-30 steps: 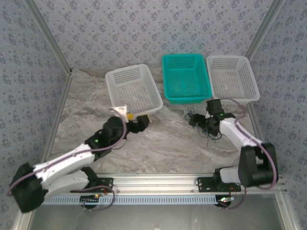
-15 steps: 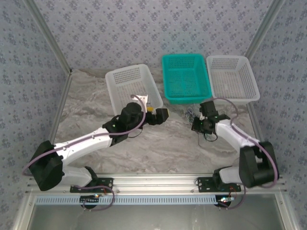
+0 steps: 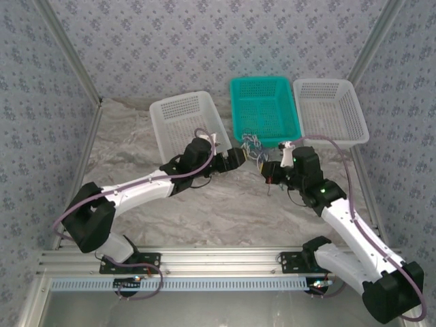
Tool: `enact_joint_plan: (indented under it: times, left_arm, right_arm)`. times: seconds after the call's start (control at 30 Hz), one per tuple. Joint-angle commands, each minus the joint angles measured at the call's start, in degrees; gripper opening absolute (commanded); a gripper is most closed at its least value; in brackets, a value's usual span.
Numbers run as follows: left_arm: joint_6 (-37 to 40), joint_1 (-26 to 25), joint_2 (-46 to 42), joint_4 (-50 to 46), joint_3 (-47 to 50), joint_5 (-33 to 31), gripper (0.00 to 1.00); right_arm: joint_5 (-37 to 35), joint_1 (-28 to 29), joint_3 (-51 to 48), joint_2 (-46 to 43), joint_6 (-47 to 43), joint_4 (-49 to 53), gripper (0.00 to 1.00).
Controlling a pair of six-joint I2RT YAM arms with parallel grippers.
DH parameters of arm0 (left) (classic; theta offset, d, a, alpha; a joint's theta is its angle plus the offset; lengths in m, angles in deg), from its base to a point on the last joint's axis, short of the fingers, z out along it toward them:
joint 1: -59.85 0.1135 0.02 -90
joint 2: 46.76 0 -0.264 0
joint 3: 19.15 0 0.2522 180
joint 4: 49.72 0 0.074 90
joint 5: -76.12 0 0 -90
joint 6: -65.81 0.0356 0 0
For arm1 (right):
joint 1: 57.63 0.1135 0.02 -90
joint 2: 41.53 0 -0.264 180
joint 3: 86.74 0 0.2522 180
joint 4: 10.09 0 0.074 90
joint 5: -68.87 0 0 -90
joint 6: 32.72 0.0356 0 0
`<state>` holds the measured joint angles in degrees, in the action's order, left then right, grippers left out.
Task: Untangle the cables
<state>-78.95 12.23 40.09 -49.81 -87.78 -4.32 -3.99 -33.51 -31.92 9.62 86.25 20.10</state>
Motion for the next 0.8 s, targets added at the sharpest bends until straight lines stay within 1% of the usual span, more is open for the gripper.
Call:
enact_joint_plan:
  times: [0.0, 0.03, 0.1, 0.13, 0.17, 0.27, 0.37, 0.43, 0.47, 0.53, 0.6, 0.67, 0.7, 0.73, 0.77]
  left_arm:
    - [-1.9, 0.5, 0.4, 7.5, -0.2, 2.2, 0.9]
    - [-1.9, 0.8, 0.6, 7.7, 0.1, 1.9, 0.88]
    - [-2.1, 1.4, 0.9, 9.0, 1.0, 1.7, 0.8]
    - [-2.5, 1.8, 1.0, 9.8, 1.5, 1.6, 0.71]
    - [-3.1, 2.1, 0.9, 10.7, 2.3, 1.6, 0.56]
    - [-4.5, 3.3, 0.1, 12.6, 4.6, 0.7, 0.24]
    - [-4.6, 3.9, -1.5, 12.6, 6.3, -0.6, 0.01]
    - [-3.6, 4.3, -2.5, 11.8, 6.7, -0.6, 0.0]
    - [-2.7, 4.6, -3.2, 10.8, 6.6, -0.6, 0.0]
    - [-0.4, 5.0, -5.0, 8.1, 6.4, -0.7, 0.0]
    - [3.0, 5.2, -7.2, 4.3, 6.0, -1.3, 0.0]
    - [6.6, 5.2, -9.0, 0.0, 5.1, -1.7, 0.0]
    - [8.4, 5.2, -9.8, -1.9, 4.8, -1.9, 0.0]
    - [9.8, 5.2, -10.5, -2.9, 4.7, -2.0, 0.0]
    - [11.1, 5.2, -11.1, -3.8, 4.7, -2.1, 0.0]
  right_arm:
    - [5.4, 3.0, 2.1, -0.1, -0.7, -4.4, 0.0]
    - [5.1, 4.2, 2.1, -0.1, -1.4, -5.0, 0.0]
    - [5.4, 5.9, 2.1, 0.4, -2.5, -5.6, 0.0]
    - [6.2, 6.6, 2.2, 0.6, -2.8, -6.0, 0.0]
    - [6.7, 7.2, 2.3, 0.8, -2.9, -6.4, 0.0]
    - [6.6, 8.3, 2.4, 0.8, -2.6, -7.1, 0.0]
    - [4.2, 8.5, 2.1, 0.4, -2.0, -7.2, 0.0]
    - [0.3, 8.5, 2.0, 0.3, -1.8, -6.3, 0.0]
    - [-3.6, 8.5, 2.1, 0.3, -1.6, -4.3, 0.0]
    - [-12.6, 7.7, 3.5, 0.4, -2.0, 1.9, 0.03]
    - [-20.8, 5.5, 5.5, -0.2, -2.2, 9.5, 0.02]
    - [-21.5, 2.7, 6.0, -2.1, -1.1, 12.0, 0.04]
    - [-20.3, 0.8, 6.0, -3.4, -2.0, 11.8, 0.17]
    - [-18.6, -0.3, 6.0, -4.4, -2.2, 11.5, 0.37]
    - [-16.0, -1.5, 5.9, -5.5, -2.3, 10.9, 0.67]
